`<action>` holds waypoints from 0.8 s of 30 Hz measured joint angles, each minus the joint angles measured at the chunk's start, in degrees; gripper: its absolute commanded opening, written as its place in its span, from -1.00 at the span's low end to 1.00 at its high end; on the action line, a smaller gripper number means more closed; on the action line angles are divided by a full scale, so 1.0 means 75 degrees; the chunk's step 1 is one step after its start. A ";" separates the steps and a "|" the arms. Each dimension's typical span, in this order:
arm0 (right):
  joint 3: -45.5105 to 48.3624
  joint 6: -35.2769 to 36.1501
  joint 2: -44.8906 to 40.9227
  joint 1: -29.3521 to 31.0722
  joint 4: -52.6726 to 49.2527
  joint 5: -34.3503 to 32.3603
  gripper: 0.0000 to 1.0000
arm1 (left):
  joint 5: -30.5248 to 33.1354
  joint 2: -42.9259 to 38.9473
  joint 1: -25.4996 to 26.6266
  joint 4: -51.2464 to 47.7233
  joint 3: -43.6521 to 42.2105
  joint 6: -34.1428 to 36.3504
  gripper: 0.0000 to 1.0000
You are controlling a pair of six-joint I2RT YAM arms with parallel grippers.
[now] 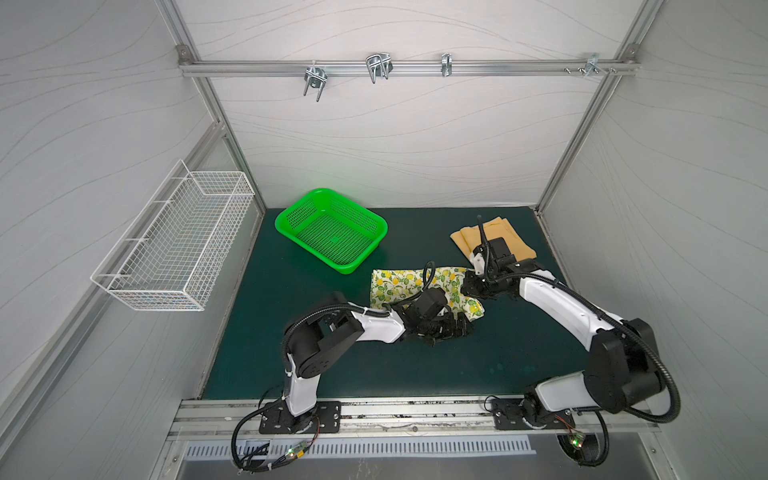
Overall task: Fold and stack the skirts
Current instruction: 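Fold the skirt end with the right gripper toward the left gripper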
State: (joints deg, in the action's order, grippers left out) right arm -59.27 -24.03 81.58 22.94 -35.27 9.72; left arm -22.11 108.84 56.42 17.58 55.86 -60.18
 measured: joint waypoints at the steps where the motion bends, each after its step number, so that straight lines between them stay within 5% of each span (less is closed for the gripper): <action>1: -0.0090 0.0015 0.0000 0.0000 -0.0041 0.0017 -1.00 | -0.0017 0.0012 0.0000 0.0015 0.0023 -0.0015 0.98; 7: -0.0522 0.0198 0.0152 -0.0012 -0.0291 0.0032 -1.00 | -0.0006 -0.0303 -0.0076 -0.0376 0.0038 0.0099 0.98; 17: -0.0592 0.0405 0.0431 -0.0050 -0.0452 0.0000 -1.00 | 0.0117 -0.2518 -0.0898 -0.1207 -0.0396 0.0699 0.98; 24: -0.0726 0.0391 0.0469 -0.0052 -0.0510 0.0114 -1.00 | 0.0093 -0.2049 -0.1201 -0.1411 -0.0600 0.0965 0.98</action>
State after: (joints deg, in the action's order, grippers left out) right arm -64.71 -21.10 85.10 22.55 -39.09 10.57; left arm -21.41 93.47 47.42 7.01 51.35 -52.95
